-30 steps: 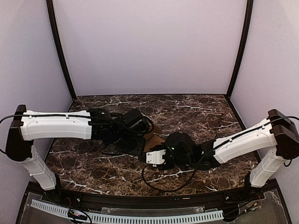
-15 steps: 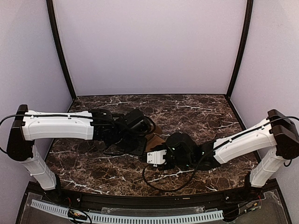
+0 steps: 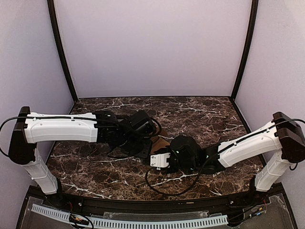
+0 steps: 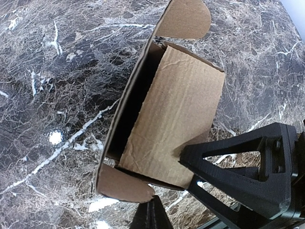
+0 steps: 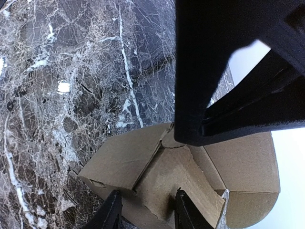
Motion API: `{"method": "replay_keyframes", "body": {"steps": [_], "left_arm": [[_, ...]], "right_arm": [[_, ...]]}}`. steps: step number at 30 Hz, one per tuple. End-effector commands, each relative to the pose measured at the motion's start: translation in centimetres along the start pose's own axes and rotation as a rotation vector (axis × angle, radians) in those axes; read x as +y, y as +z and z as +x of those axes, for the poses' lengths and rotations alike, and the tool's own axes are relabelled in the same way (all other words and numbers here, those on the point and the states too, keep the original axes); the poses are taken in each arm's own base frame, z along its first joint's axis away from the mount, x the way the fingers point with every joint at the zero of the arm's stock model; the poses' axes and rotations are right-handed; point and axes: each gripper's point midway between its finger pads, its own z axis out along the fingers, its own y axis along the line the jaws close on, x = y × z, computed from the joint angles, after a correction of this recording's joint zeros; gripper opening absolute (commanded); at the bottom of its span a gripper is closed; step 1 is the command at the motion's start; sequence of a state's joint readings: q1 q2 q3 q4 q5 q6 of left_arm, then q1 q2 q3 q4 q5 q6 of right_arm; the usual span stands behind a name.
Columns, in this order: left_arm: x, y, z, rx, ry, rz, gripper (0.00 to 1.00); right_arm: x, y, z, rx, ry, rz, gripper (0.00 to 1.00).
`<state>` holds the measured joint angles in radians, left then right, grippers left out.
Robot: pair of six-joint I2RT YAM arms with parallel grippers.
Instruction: Fold the paper box
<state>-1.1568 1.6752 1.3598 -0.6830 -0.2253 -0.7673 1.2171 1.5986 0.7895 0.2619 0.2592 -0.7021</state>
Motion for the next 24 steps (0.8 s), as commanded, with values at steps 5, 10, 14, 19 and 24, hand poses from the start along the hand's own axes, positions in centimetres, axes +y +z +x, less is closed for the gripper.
{"method": "replay_keyframes", "body": {"steps": [5, 10, 14, 19, 24], "left_arm": [[-0.3, 0.1, 1.3, 0.049, 0.058, -0.009, 0.01], [-0.1, -1.6, 0.1, -0.001, 0.059, -0.001, 0.01], [-0.3, -1.0, 0.7, 0.025, 0.058, 0.01, 0.01], [-0.9, -0.5, 0.8, 0.031, 0.052, 0.036, 0.01], [-0.1, -0.9, 0.0, 0.0, 0.052, 0.018, 0.01]], "right_arm": [[-3.0, -0.7, -2.2, -0.095, 0.082, 0.101, 0.37], [-3.2, -0.7, -2.3, -0.096, 0.083, 0.104, 0.37], [-3.2, -0.7, -2.2, -0.093, 0.083, 0.105, 0.37], [-2.9, -0.6, -2.1, -0.091, 0.077, 0.097, 0.37], [-2.9, -0.7, -2.1, -0.094, 0.065, 0.097, 0.37]]}}
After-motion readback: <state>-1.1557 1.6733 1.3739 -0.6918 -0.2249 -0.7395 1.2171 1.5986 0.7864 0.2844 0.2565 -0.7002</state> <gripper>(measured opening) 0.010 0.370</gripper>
